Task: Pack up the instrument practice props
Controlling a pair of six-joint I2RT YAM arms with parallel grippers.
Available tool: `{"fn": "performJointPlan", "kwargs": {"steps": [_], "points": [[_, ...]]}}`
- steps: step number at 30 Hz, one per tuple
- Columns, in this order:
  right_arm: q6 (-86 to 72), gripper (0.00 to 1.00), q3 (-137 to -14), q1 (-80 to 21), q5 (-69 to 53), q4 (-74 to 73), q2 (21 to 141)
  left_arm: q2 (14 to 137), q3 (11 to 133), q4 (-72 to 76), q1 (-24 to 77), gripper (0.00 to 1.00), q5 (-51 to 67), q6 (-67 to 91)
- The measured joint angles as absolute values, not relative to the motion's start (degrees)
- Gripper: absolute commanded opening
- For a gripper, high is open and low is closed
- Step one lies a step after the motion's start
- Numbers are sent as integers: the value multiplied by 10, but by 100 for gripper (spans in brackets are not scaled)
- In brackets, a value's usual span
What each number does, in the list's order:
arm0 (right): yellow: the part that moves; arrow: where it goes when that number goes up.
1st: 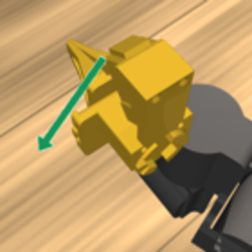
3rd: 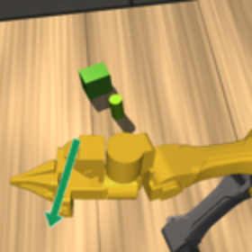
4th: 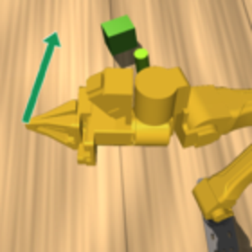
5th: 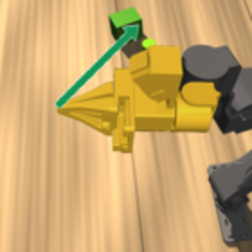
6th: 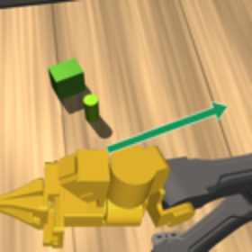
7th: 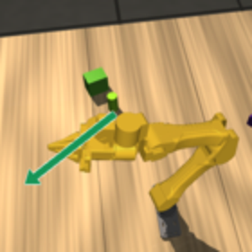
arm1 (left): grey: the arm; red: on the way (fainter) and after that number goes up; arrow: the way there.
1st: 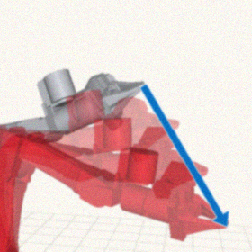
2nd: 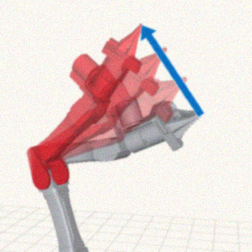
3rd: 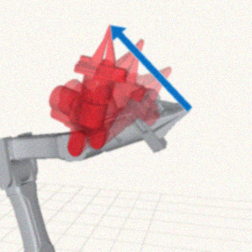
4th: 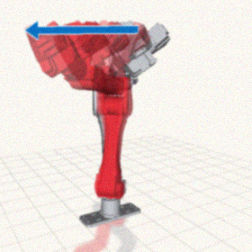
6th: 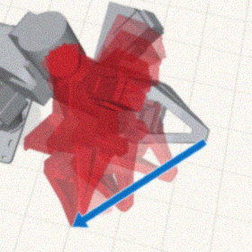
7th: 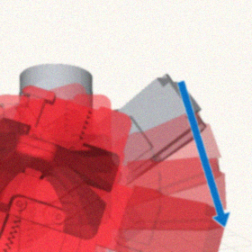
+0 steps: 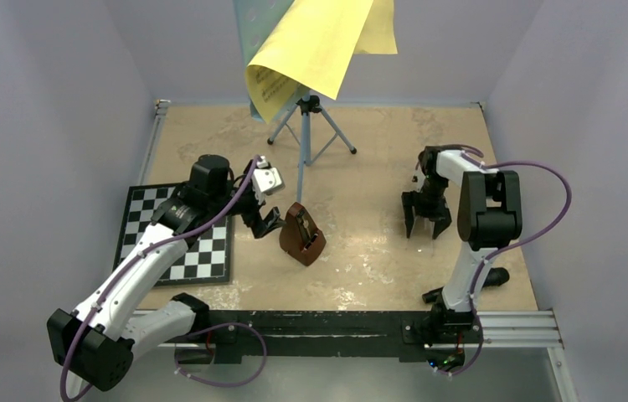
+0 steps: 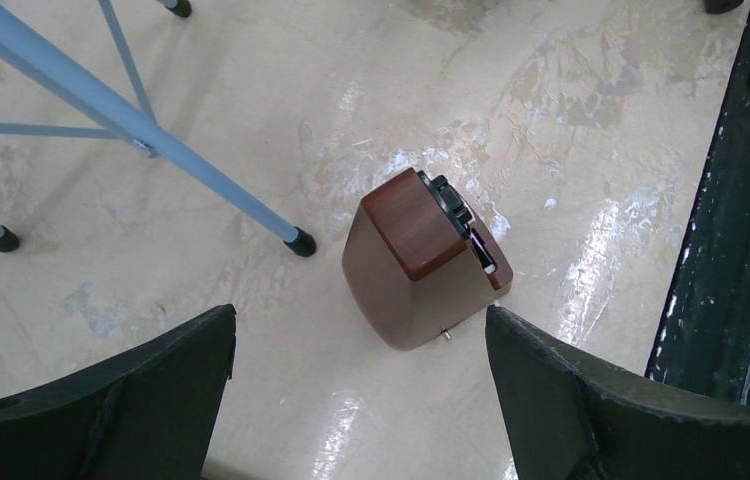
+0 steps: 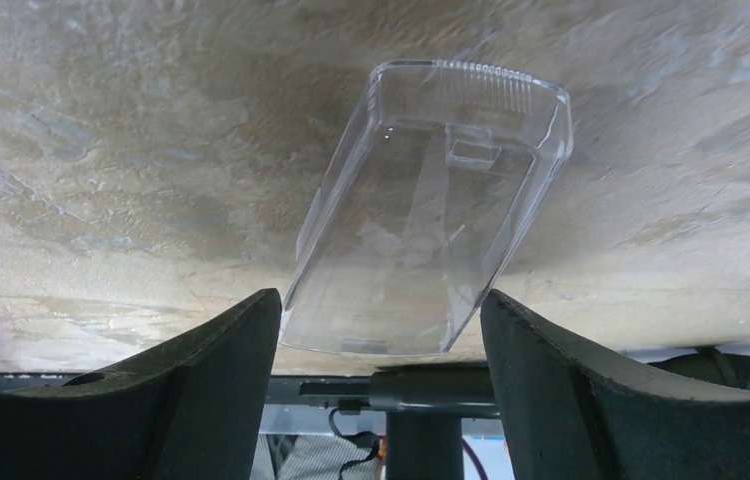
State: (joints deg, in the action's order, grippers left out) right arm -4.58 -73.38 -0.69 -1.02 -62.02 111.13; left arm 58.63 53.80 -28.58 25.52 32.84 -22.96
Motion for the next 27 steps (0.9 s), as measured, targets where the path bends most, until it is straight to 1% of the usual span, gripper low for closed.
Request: {"fn": "performJointPlan", "kwargs": {"steps": [2, 4, 8, 10, 12, 13, 15, 17, 18, 19, 27], "points": [[-59, 73, -734, -14, -8, -627, 1112, 587, 538, -291, 255, 99, 323, -230], [-69, 65, -736, -18, -5, -634, 1112, 588, 541, -297, 255, 99, 319, -230], [-79, 60, -744, -17, -5, -646, 1112, 595, 550, -299, 255, 99, 314, -229], [-81, 54, -746, -14, -6, -649, 1112, 600, 553, -299, 255, 99, 315, -229], [-81, 53, -746, -10, -11, -649, 1112, 606, 559, -299, 255, 99, 315, -227], [-81, 58, -745, -9, -12, -649, 1111, 610, 564, -299, 255, 99, 315, -226], [-79, 75, -743, -6, -15, -646, 1109, 616, 575, -300, 255, 99, 315, -225], [-79, 85, -736, -4, -16, -636, 1103, 620, 586, -300, 255, 99, 315, -225], [-78, 93, -735, -3, -17, -633, 1102, 620, 592, -300, 255, 99, 315, -226], [-78, 98, -735, -3, -17, -629, 1101, 621, 596, -300, 255, 99, 316, -226], [-84, 99, -741, -3, -10, -627, 1102, 621, 614, -300, 256, 99, 320, -231]]}}
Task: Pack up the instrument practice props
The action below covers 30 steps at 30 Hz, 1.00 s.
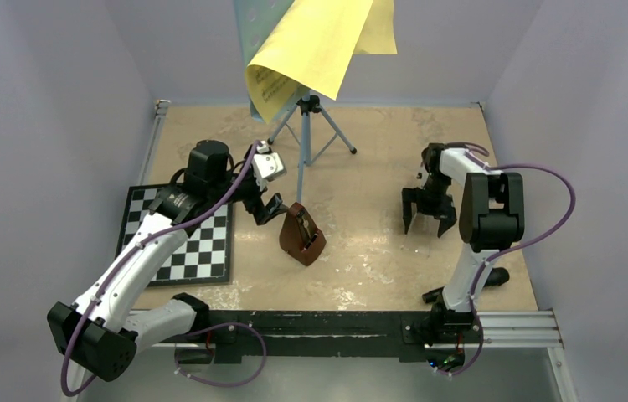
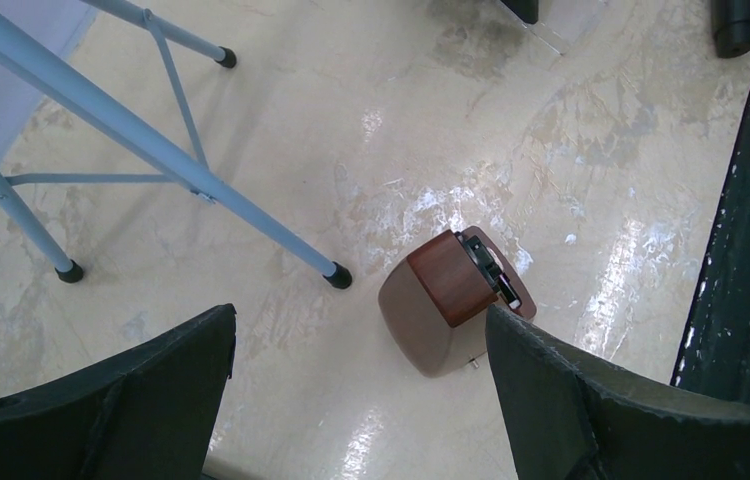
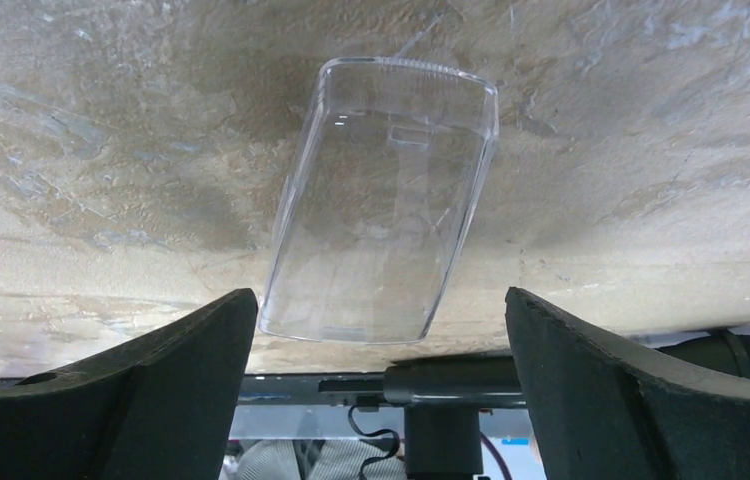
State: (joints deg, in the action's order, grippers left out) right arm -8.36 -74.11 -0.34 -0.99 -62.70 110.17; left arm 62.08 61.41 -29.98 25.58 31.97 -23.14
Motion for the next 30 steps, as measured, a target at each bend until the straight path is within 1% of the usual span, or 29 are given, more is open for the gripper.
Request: {"fn": "performJointPlan", "kwargs": {"steps": [2, 3, 4, 5, 6, 12, 16, 17, 19, 21, 22, 23, 28, 30], "points": [[-85, 99, -747, -3, -10, -635, 1102, 621, 614, -301, 256, 99, 319, -231], [-86, 94, -750, -3, -10, -641, 1101, 621, 614, -302, 256, 99, 319, -231], [-86, 87, -754, -3, -10, -643, 1101, 621, 614, -304, 256, 99, 319, -230], [-87, 82, -757, -3, -10, -646, 1101, 621, 614, -305, 256, 99, 319, -230], [-86, 80, -758, -3, -10, -647, 1101, 621, 614, -305, 256, 99, 319, -229], [-89, 78, -764, -4, -10, -657, 1101, 621, 614, -305, 256, 99, 319, -225], [-90, 77, -793, -4, -11, -678, 1101, 625, 614, -305, 256, 99, 319, -219], [-90, 77, -802, -4, -12, -682, 1101, 627, 614, -304, 256, 99, 319, -218], [-88, 80, -823, -4, -14, -690, 1104, 633, 614, -301, 256, 99, 320, -215], [-85, 87, -842, -4, -18, -701, 1111, 641, 614, -295, 256, 99, 320, -212], [-83, 94, -850, -4, -23, -707, 1116, 644, 614, -293, 256, 99, 320, -210], [-80, 98, -853, -4, -26, -710, 1122, 647, 614, -292, 256, 99, 320, -209], [-75, 99, -849, -4, -25, -718, 1140, 658, 614, -286, 256, 99, 320, -206], [-75, 97, -845, -7, -20, -719, 1141, 661, 616, -286, 256, 99, 319, -206]]}}
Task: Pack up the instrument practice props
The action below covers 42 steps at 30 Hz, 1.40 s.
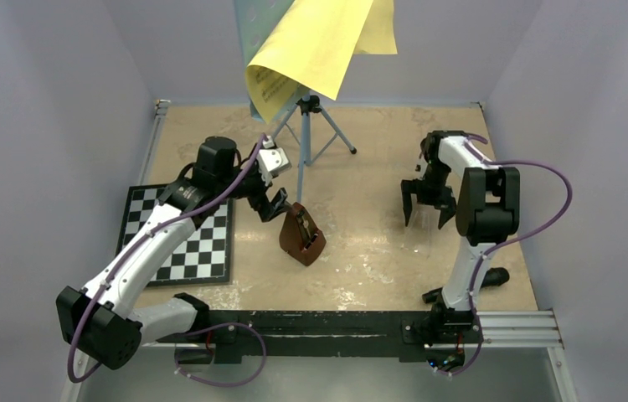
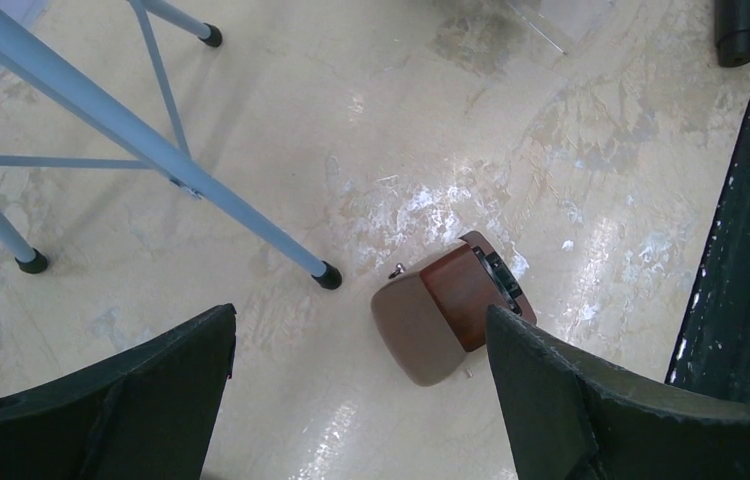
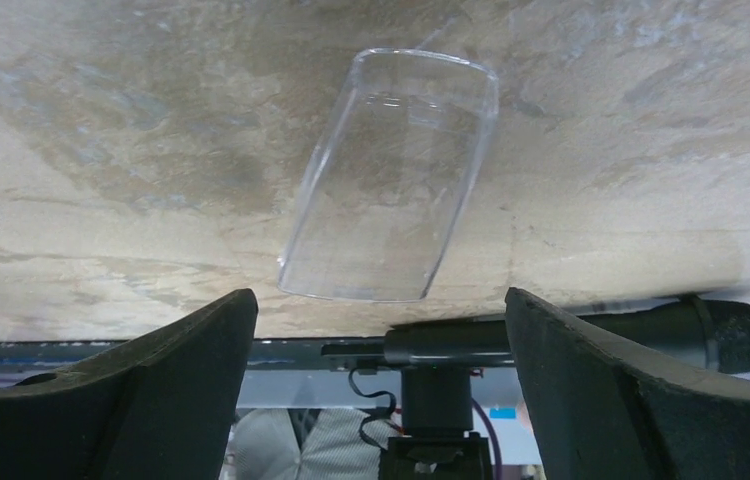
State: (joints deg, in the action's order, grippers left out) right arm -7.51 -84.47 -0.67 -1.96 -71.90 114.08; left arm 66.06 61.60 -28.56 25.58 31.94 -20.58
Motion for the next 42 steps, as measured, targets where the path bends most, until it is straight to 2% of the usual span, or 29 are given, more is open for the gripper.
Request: {"fn": "performJointPlan", "kwargs": {"steps": [8, 13, 17, 21, 24, 27, 30, 34, 42], "points": [[-76, 89, -842, -20, 23, -725, 1179, 663, 642, -283, 256, 99, 307, -208], [-78, 89, -844, -28, 23, -740, 1200, 662, 658, -282, 256, 99, 299, -204], [-79, 81, -857, -33, 27, -758, 1205, 662, 658, -284, 256, 99, 295, -200], [-86, 89, -871, -48, 54, -777, 1212, 662, 658, -285, 256, 99, 293, -201], [-94, 88, -879, -59, 64, -790, 1224, 662, 658, -285, 256, 99, 291, -206], [-93, 98, -880, -61, 64, -794, 1231, 661, 658, -287, 256, 99, 290, -213], [-79, 99, -879, -46, 37, -786, 1223, 657, 658, -290, 260, 99, 291, -227], [-47, 99, -871, -17, -11, -759, 1151, 656, 693, -316, 288, 99, 299, -259], [61, 99, -805, -10, -91, -678, 856, 692, 804, -366, 381, 99, 346, -356]]}}
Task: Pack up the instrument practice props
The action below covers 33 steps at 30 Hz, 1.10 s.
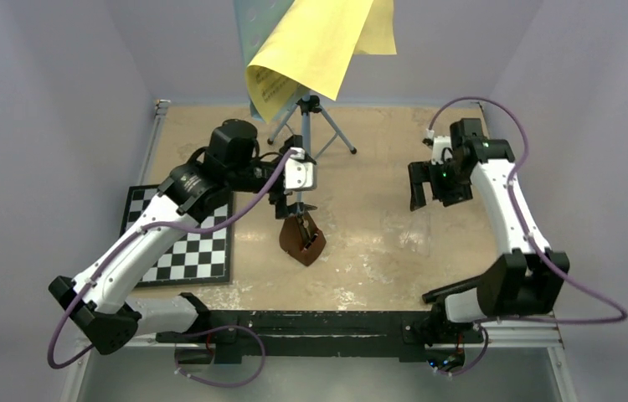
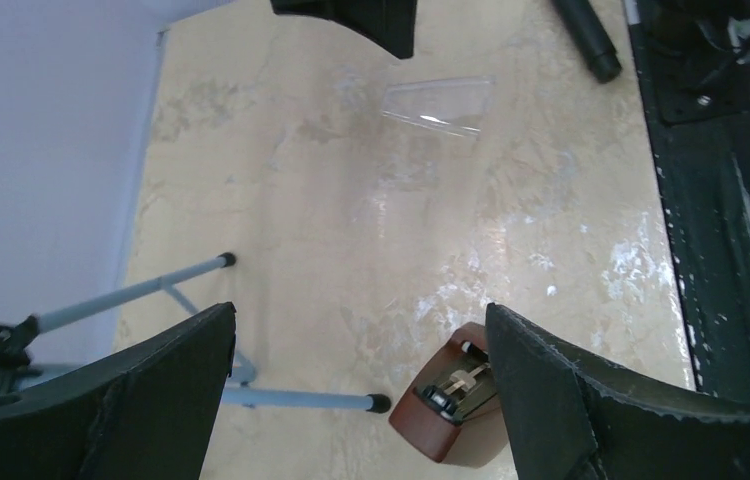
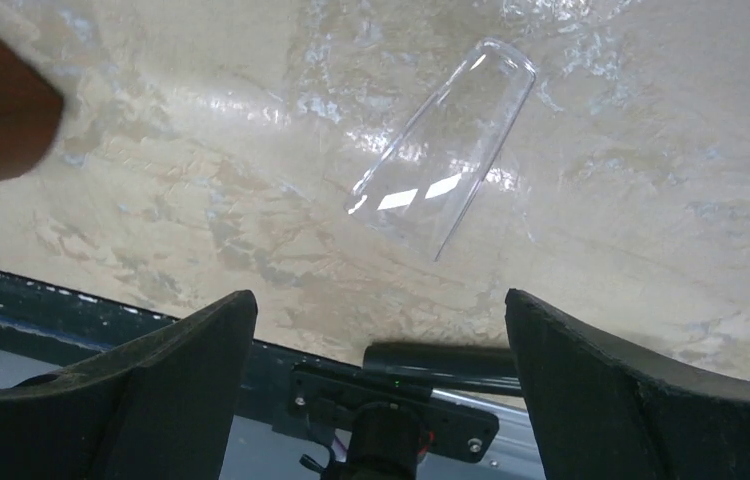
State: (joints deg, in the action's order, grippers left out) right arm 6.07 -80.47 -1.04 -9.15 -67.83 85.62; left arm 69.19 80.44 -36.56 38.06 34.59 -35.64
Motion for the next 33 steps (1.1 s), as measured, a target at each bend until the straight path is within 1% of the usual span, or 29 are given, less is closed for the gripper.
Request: {"fn": "performJointPlan", "kwargs": {"steps": [4, 8, 13, 15, 18, 22, 28, 31, 33], "points": [[77, 99, -741, 18, -101, -681, 768, 740, 828, -400, 424, 99, 357, -389], [46, 99, -729, 30, -81, -709, 773, 777, 834, -429, 469, 99, 351, -393], [7, 99, -730, 22, -71, -710, 773, 759, 856, -485, 477, 99, 332, -408], [12, 99, -739, 20, -71, -709, 787, 736, 872, -514, 477, 99, 323, -423], [52, 99, -789, 17, -64, -703, 847, 697, 903, -556, 477, 100, 310, -442], [120, 98, -816, 15, -35, -634, 897, 652, 954, -591, 477, 100, 281, -452], [214, 93, -833, 15, 23, -567, 938, 607, 963, -642, 477, 100, 235, -502], [268, 89, -816, 15, 63, -521, 976, 608, 963, -663, 477, 100, 211, -522], [315, 89, -777, 15, 86, -479, 990, 614, 962, -672, 477, 100, 197, -531]]}}
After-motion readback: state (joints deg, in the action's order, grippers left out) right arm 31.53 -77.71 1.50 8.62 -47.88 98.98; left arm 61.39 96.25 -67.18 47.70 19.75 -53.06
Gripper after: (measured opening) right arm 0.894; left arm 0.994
